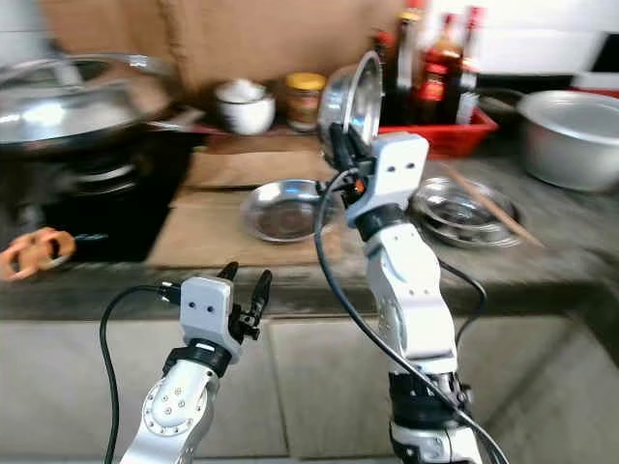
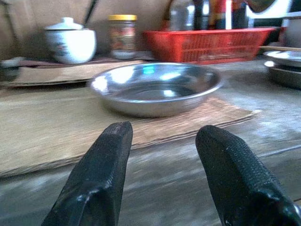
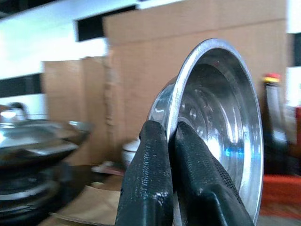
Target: Kitchen organization
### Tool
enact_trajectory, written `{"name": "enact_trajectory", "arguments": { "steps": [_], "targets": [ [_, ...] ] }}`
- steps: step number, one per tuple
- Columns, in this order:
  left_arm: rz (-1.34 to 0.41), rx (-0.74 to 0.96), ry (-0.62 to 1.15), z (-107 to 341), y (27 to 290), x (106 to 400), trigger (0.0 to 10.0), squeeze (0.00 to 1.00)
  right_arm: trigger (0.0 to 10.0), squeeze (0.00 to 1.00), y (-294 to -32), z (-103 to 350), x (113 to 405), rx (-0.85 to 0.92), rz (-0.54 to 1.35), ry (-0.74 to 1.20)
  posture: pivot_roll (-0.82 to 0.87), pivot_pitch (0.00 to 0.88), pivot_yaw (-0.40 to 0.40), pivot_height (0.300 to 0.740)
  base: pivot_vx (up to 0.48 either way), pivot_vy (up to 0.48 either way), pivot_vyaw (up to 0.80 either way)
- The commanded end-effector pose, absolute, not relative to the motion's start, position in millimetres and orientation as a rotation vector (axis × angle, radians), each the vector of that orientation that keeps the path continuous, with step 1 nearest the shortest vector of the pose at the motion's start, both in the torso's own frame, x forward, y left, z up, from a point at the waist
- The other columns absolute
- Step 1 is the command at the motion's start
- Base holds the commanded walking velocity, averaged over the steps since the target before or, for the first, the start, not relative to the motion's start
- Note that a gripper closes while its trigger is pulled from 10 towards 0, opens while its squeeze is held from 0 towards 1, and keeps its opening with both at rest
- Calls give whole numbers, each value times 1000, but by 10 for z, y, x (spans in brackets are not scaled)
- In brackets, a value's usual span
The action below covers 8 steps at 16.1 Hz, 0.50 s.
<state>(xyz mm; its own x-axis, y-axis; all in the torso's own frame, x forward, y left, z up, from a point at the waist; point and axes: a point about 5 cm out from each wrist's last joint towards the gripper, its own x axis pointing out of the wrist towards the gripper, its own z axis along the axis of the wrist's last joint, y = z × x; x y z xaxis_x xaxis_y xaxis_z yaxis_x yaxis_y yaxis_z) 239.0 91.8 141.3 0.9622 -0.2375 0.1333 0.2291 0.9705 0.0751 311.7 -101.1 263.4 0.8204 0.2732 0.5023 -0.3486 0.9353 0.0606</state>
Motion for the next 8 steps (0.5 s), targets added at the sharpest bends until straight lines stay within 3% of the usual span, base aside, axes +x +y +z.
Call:
{"name": "enact_trajectory", "arguments": {
  "steps": [1, 3, 8],
  "targets": [
    [-239, 47, -151, 1456, 918, 2397, 10000, 0, 0, 0, -1044, 2678, 3066, 163, 308, -534, 75, 0, -37, 740, 0, 349, -788],
    [-247, 42, -154, 1471, 907, 2408, 10000, 0, 0, 0, -1052, 2655, 3024, 152, 289, -529, 73, 0, -35, 740, 0, 429, -788],
    [-250, 45, -154, 1471, 907, 2405, 10000, 0, 0, 0, -1078, 2630, 2994, 128, 265, -525, 70, 0, -33, 740, 0, 0, -786]
  ]
}}
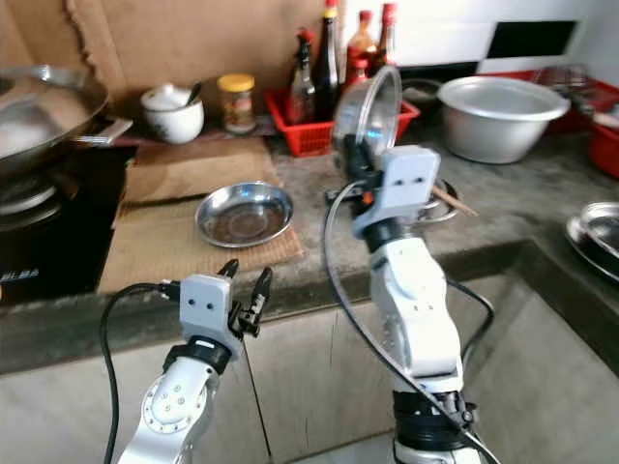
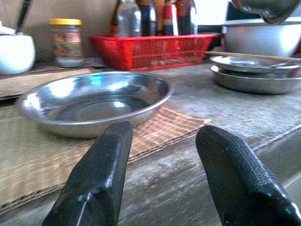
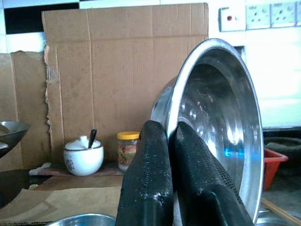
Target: Kitchen organization
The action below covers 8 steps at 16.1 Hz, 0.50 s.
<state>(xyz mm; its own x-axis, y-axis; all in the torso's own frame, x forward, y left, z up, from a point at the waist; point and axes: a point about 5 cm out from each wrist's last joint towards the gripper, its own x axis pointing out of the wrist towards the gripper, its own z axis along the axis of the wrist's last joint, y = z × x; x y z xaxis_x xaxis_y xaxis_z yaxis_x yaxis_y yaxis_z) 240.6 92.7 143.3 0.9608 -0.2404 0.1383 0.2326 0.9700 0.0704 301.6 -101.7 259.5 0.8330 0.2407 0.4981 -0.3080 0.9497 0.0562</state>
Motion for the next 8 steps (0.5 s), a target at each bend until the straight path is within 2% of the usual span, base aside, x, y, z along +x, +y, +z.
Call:
{"name": "enact_trajectory", "arguments": {
  "steps": [1, 5, 8],
  "targets": [
    [-251, 46, -153, 1470, 907, 2405, 10000, 0, 0, 0, -1083, 2625, 2988, 126, 260, -523, 68, 0, -31, 740, 0, 375, -781],
    [-262, 51, -145, 1462, 897, 2414, 10000, 0, 0, 0, -1108, 2576, 2921, 108, 239, -517, 65, 0, -30, 740, 0, 457, -784],
    [-266, 45, -154, 1475, 891, 2430, 10000, 0, 0, 0, -1116, 2546, 2880, 89, 221, -513, 60, 0, -24, 740, 0, 0, -785]
  ]
}}
